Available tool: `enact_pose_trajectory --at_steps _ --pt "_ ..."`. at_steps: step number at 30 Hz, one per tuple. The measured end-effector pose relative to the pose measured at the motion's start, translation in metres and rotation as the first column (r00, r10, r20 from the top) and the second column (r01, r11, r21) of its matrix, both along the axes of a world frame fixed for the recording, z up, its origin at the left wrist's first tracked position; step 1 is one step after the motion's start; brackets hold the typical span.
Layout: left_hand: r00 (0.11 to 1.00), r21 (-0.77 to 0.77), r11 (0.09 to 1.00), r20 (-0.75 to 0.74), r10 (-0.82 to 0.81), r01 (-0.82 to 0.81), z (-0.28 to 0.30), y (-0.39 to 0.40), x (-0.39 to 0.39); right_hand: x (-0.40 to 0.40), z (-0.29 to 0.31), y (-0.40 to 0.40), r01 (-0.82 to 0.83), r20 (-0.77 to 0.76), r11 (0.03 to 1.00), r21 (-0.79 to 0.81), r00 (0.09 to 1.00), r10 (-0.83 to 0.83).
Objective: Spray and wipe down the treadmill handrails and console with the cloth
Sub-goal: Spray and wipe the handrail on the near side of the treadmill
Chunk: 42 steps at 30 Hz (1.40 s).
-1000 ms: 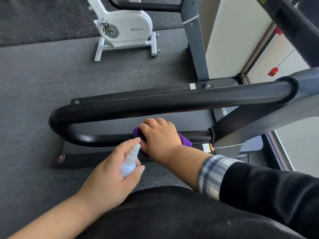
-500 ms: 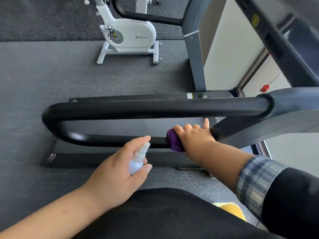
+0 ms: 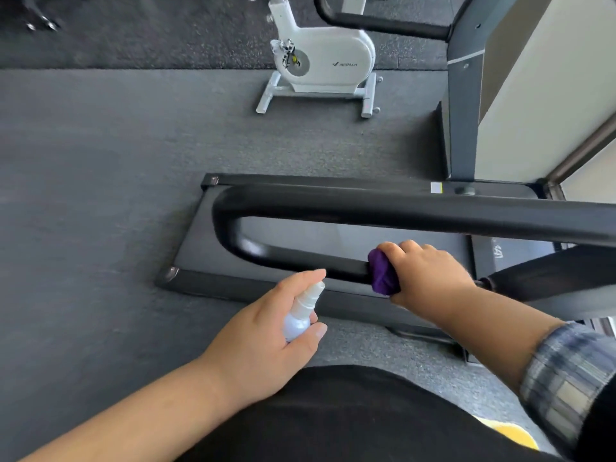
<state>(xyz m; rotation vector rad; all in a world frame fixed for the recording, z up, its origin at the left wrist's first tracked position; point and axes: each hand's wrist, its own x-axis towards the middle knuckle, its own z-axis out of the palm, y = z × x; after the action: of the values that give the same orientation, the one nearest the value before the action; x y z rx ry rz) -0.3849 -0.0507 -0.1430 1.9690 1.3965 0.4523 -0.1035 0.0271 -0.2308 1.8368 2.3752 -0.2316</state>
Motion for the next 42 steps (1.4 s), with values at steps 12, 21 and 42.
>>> enact_pose_trajectory --at_steps 12,21,42 --pt "0.997 -0.033 0.998 -0.041 -0.063 0.062 0.002 0.019 -0.109 -0.177 0.024 0.050 0.038 -0.718 0.998 -0.042 0.694 -0.057" --pt "0.982 0.013 0.982 0.001 -0.188 0.188 0.003 0.044 -0.161 -0.208 0.026 0.045 0.130 -0.467 0.991 0.015 0.878 -0.108" --pt "0.901 -0.025 0.901 -0.028 -0.434 0.433 -0.012 0.055 -0.099 -0.065 0.002 -0.039 0.414 -0.223 0.891 0.186 0.901 -0.372"
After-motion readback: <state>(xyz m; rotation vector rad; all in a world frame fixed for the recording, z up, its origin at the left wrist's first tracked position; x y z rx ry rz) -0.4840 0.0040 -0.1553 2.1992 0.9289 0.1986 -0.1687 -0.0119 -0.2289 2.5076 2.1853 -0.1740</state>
